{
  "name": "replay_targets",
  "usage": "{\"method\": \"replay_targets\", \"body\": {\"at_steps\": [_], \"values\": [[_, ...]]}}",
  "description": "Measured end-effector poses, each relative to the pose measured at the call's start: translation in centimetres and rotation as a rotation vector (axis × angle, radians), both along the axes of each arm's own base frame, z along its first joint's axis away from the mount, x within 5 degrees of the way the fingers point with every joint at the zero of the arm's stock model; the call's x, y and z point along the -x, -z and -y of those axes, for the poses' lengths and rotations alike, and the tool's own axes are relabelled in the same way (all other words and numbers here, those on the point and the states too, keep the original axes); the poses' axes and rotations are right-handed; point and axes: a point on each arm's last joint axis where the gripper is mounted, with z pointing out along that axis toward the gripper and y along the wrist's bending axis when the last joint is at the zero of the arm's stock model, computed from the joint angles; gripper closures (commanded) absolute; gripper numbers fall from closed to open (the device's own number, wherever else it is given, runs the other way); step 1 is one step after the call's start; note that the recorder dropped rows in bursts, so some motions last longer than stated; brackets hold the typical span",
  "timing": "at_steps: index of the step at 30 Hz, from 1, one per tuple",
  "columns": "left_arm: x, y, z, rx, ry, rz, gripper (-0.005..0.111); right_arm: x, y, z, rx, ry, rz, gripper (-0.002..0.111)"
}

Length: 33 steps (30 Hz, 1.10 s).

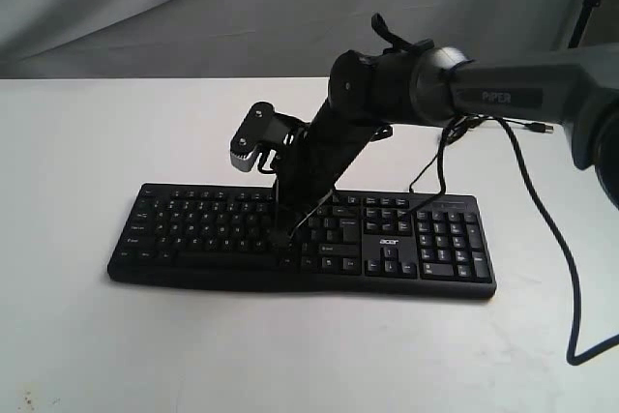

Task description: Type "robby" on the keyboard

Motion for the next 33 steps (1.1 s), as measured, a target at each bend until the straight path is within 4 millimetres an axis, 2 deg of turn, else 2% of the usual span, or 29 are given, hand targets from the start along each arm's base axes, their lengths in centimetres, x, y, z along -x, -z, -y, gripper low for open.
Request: {"method": "replay_targets", "body": {"at_steps": [14,20,24,33], "values": [[0.0,0.0,0.0,0.000,0.000,0.000,0.107,0.2,0.2,0.2,-0.002,0.011,0.008,0.108],[0.0,0.0,0.0,0.000,0.000,0.000,0.107,0.3,-1.1,0.0,-0.018,0.004,0.041,0.108],[0.0,0.0,0.0,0.000,0.000,0.000,0.107,0.7,-2.0,-0.6,-0.035,-0.012,0.063,0.108],[0.0,0.0,0.0,0.000,0.000,0.000,0.107,2.1,-2.1,-2.8,-0.132,-0.082,0.036,0.108]]}}
